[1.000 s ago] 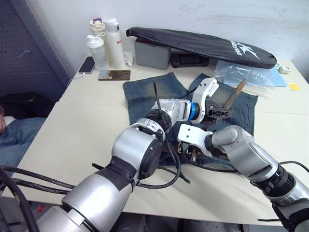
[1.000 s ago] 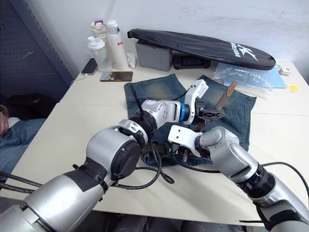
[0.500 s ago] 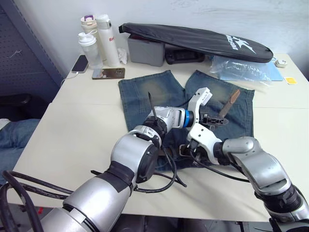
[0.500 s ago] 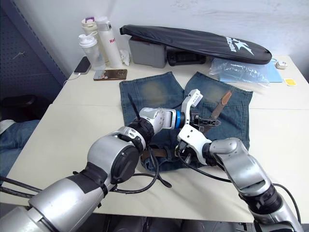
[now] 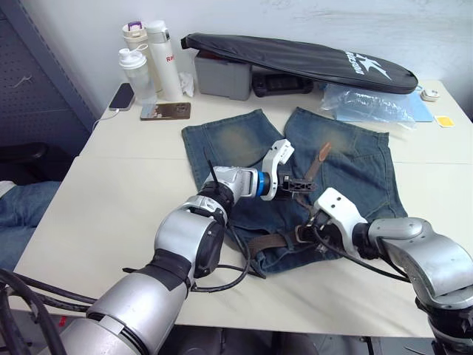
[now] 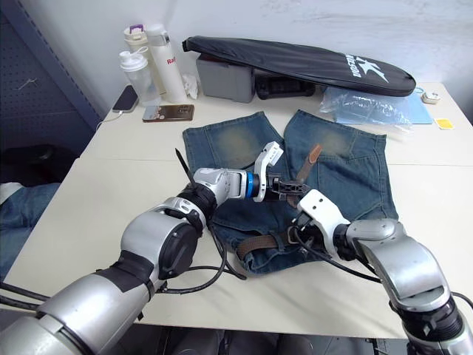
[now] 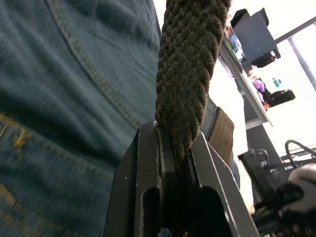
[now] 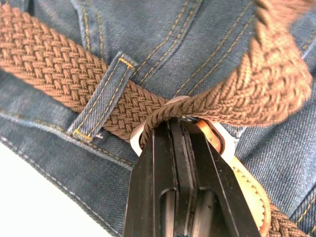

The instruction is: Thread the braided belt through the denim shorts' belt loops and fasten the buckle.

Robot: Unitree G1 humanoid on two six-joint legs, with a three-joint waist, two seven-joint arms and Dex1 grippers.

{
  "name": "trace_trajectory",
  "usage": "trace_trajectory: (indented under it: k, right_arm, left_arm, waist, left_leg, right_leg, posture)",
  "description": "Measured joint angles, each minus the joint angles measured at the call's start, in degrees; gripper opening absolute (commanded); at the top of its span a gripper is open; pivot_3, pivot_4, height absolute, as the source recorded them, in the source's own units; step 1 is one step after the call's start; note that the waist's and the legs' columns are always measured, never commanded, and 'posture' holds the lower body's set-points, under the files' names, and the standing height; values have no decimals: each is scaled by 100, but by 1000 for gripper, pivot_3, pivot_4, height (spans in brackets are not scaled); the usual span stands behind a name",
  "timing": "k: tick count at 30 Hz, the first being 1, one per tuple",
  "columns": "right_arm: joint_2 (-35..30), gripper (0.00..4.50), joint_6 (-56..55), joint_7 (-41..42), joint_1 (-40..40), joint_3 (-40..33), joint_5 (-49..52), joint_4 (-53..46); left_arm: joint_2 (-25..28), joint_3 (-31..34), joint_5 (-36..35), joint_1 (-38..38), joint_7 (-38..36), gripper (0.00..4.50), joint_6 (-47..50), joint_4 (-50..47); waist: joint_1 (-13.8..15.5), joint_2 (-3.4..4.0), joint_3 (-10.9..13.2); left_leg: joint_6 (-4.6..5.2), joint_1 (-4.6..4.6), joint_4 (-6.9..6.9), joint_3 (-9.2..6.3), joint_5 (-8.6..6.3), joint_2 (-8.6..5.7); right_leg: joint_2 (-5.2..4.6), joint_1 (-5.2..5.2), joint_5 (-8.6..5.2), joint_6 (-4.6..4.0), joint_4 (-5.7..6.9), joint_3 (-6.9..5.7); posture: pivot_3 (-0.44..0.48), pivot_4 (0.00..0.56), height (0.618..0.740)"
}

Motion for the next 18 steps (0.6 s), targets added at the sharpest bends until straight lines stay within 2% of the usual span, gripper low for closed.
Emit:
trace_trajectory:
  k: [8, 14, 15, 18]
  right_arm:
    - [-225, 25, 345, -100, -55, -1026, 461, -1]
    - [-393, 25, 273, -239, 64, -1135, 594, 29]
    - [-583, 25, 48, -234, 170, -1045, 566, 30]
    - [-1709, 25, -974, -96, 631, -571, 213, 104]
  left_arm:
    - [67, -41, 11, 111, -95, 0, 64, -12]
    - [65, -46, 14, 121, -108, 0, 82, -15]
    - [42, -46, 14, 120, -110, 0, 83, -26]
    - [77, -46, 14, 122, -117, 0, 93, -37]
  waist:
    - [-21, 14, 20]
    - [-27, 14, 24]
    - [-30, 15, 24]
    - [-19, 18, 39]
  left_leg:
    - [-3, -1, 2, 9, 7, 6]
    - [-1, -1, 0, 12, 7, 5]
    - [-1, -2, 0, 12, 7, 5]
    - [3, -5, 5, 21, 10, 0]
  right_leg:
    - [3, -19, 0, -1, 46, -1]
    - [2, -19, 0, -1, 48, 3]
    - [2, -19, 0, -1, 49, 2]
    - [-3, -24, 0, 0, 46, 7]
  posture:
    - [0, 150, 740]
    - [0, 150, 740]
    - [0, 150, 740]
    - [0, 150, 740]
